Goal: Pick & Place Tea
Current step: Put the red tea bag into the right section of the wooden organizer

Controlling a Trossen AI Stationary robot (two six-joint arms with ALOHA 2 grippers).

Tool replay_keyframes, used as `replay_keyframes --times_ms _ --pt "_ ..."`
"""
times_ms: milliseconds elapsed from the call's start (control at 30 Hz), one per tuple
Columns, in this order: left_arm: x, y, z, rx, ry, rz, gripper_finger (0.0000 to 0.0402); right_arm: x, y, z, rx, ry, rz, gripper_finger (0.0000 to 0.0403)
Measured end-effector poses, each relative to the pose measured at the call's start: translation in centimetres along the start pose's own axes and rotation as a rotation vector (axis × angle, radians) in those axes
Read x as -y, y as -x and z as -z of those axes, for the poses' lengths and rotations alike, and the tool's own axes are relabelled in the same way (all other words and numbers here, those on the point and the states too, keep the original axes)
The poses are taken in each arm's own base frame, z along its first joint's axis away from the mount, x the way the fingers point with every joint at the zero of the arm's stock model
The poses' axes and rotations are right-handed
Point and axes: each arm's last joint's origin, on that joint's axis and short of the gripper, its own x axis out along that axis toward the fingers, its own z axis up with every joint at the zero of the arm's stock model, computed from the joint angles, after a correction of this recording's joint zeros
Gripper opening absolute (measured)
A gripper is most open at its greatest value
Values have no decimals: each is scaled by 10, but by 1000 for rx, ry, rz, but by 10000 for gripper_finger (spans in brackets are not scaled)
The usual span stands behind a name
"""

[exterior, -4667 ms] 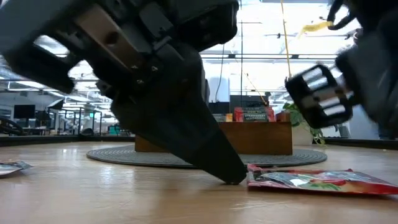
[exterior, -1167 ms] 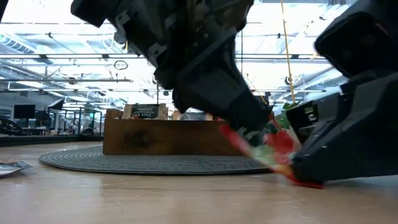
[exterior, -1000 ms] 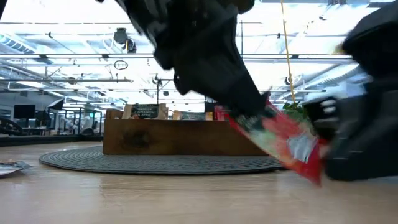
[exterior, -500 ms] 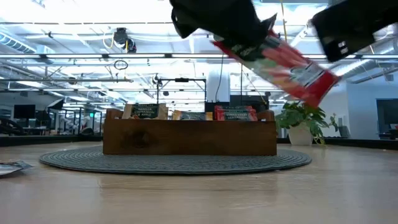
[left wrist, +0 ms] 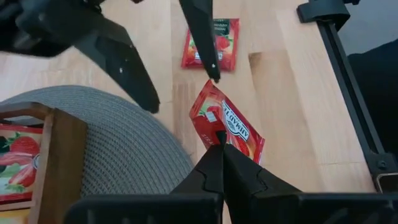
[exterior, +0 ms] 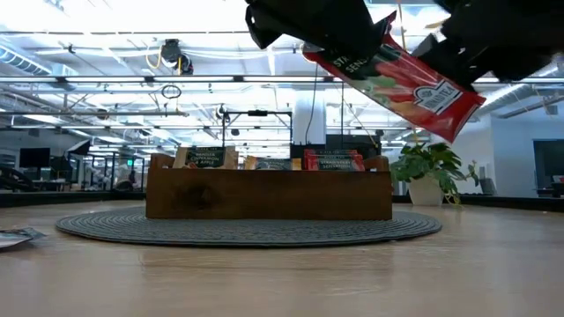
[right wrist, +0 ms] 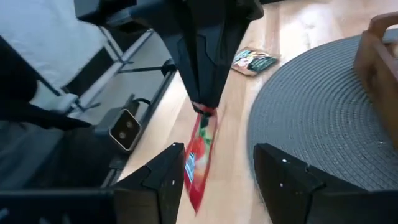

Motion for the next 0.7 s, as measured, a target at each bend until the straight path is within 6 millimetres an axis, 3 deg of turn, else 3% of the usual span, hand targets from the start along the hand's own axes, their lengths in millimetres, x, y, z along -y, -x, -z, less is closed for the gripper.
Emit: replay_keyframes --times_ms 467,700 --pt "-8 -3 -3 7 16 -14 4 19 -3 -10 -23 -76 -102 167" --pt "-15 -5 -5 12 29 -23 8 19 -3 -10 -22 -24 -102 111"
